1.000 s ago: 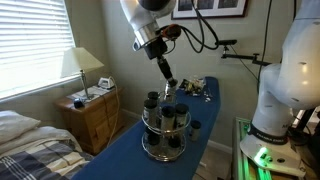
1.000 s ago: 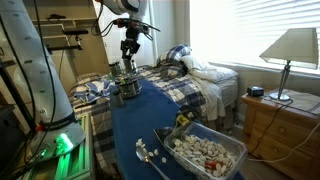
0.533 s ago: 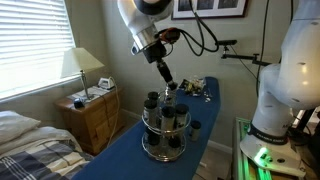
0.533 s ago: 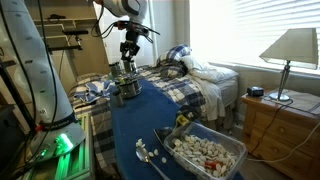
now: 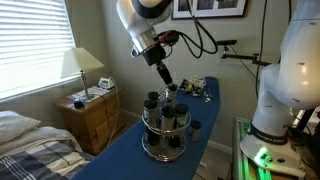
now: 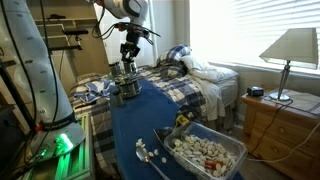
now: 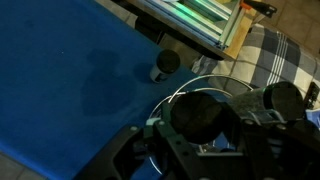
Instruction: Pick up one container on the ironing board and put it on the top part of the seasoning rack
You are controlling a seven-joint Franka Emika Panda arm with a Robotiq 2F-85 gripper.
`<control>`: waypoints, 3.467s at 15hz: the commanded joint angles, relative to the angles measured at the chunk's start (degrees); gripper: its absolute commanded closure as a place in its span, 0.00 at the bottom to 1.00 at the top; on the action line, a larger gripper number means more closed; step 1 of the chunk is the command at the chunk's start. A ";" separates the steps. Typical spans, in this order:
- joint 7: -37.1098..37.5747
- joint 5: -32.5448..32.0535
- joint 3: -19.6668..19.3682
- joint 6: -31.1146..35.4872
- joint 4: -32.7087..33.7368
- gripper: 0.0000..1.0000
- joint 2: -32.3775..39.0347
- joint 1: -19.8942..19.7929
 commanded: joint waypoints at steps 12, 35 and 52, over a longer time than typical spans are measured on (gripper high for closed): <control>-0.41 -1.13 0.27 0.54 0.39 0.75 1.89 0.36; -0.26 -2.48 0.44 -0.58 0.72 0.01 0.70 0.38; -1.02 -11.31 0.96 15.64 -4.80 0.00 -17.29 2.43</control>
